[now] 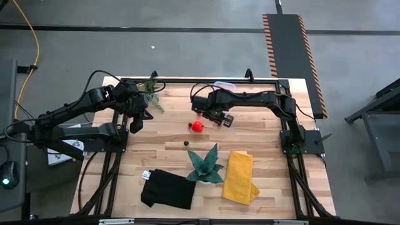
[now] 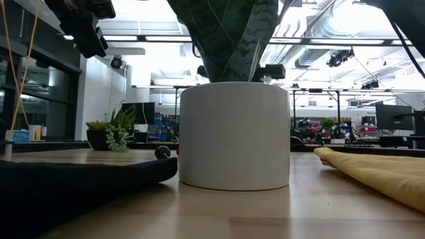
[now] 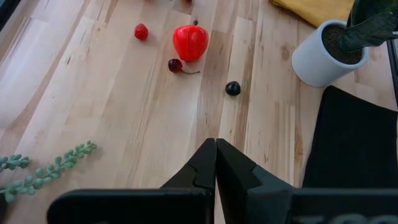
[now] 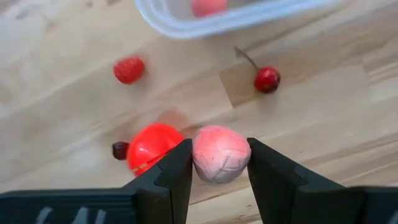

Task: Pick and placing Produce into tupperware
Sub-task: Put the apricot into the transparent container

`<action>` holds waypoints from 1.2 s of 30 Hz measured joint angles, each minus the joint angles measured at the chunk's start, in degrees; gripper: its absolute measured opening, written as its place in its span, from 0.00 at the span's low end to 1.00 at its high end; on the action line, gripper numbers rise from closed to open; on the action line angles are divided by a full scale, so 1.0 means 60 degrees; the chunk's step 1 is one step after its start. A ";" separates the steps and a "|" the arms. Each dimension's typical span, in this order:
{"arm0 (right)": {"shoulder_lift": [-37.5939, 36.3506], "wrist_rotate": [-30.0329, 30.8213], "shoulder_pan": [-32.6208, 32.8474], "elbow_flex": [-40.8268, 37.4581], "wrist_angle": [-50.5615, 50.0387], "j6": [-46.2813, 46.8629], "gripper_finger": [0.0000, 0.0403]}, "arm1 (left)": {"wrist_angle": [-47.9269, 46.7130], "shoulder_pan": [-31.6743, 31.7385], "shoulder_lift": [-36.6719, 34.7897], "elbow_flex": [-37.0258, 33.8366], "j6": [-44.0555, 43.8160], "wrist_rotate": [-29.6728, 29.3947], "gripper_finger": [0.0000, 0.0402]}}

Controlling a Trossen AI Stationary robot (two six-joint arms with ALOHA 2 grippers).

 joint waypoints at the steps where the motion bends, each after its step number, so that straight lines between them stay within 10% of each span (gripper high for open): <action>1: 0.0000 0.0001 -0.0065 0.0152 -0.0149 -0.0098 0.32 | -0.0005 -0.0002 0.0000 0.0002 0.0000 0.0001 0.00; 36: -0.0036 -0.1013 -0.2531 0.2727 -0.2828 -0.4256 0.32 | -0.0811 -0.0002 -0.0003 0.0000 -0.0091 0.0185 0.00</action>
